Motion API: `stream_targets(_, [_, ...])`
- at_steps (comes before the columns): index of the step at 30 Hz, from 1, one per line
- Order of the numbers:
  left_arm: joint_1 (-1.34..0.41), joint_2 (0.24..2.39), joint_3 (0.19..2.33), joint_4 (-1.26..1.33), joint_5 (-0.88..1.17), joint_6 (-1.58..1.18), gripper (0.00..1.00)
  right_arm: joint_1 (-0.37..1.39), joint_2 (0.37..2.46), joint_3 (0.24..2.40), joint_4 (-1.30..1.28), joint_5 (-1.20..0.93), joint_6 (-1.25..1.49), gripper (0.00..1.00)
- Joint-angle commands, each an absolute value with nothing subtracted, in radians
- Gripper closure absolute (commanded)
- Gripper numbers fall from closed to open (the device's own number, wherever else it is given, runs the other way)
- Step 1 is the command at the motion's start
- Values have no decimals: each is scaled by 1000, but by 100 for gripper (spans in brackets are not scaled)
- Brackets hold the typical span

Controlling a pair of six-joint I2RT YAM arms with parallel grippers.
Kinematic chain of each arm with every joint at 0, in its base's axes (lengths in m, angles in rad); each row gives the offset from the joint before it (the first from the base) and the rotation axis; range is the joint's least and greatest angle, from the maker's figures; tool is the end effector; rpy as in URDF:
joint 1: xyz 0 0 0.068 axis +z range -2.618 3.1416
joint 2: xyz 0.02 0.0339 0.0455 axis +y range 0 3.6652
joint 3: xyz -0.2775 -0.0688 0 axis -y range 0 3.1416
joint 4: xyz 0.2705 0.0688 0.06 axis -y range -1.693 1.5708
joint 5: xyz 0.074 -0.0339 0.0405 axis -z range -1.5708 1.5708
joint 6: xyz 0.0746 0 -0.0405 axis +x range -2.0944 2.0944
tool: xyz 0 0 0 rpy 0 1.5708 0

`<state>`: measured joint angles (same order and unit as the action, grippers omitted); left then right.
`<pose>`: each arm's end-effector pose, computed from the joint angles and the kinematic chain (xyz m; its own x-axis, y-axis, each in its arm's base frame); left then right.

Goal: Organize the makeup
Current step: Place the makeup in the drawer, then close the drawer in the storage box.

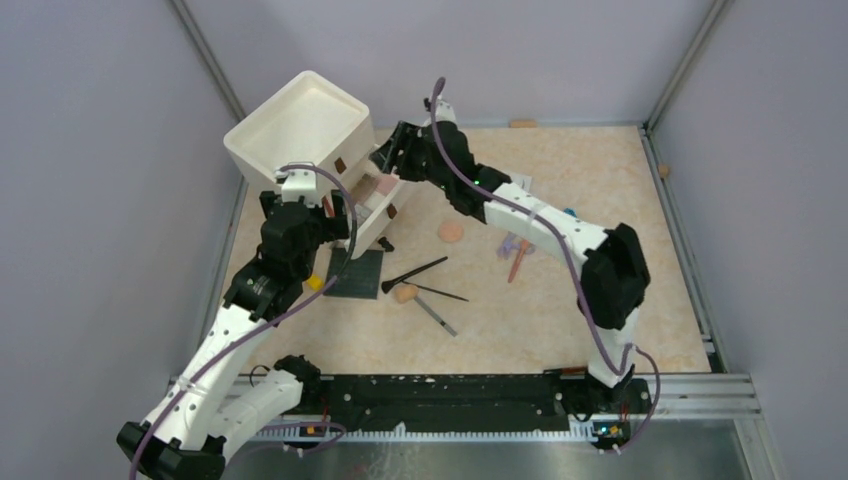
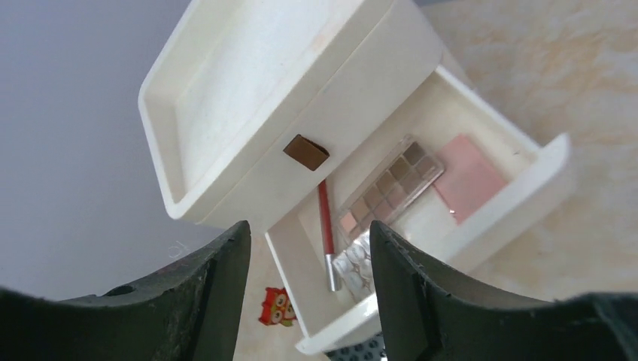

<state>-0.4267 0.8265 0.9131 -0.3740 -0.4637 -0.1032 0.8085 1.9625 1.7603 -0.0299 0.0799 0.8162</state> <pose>0.2243 -0.0653 0.3609 -0.2546 0.0145 -0.9669 -0.0468 0.9985 0.0273 0.3823 0.3918 0.3403 -0.5950 0.4285 -0.6800 -0.3414 0.6312 0.6964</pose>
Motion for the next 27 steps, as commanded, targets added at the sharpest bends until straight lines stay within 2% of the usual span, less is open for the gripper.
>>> stream_targets(1, [-421,812,904,-334,-449,-115,1,777,1713,1633,-39,151,549,42])
stream_targets(8, [-419,822,906,-333,-433,-114,1,672,1477,1401,-271,276,442,42])
stream_targets(15, [-417,855,914,-337,-396,-114,1,655,1200,1078,-323,414,447,40])
stream_targets(24, [-417,980,1050,-418,-297,-155,1,653,959,890,-549,599,576,38])
stream_targets(27, [-417,1015,1132,-429,-294,-155,1,652,904,839,-559,592,621,36])
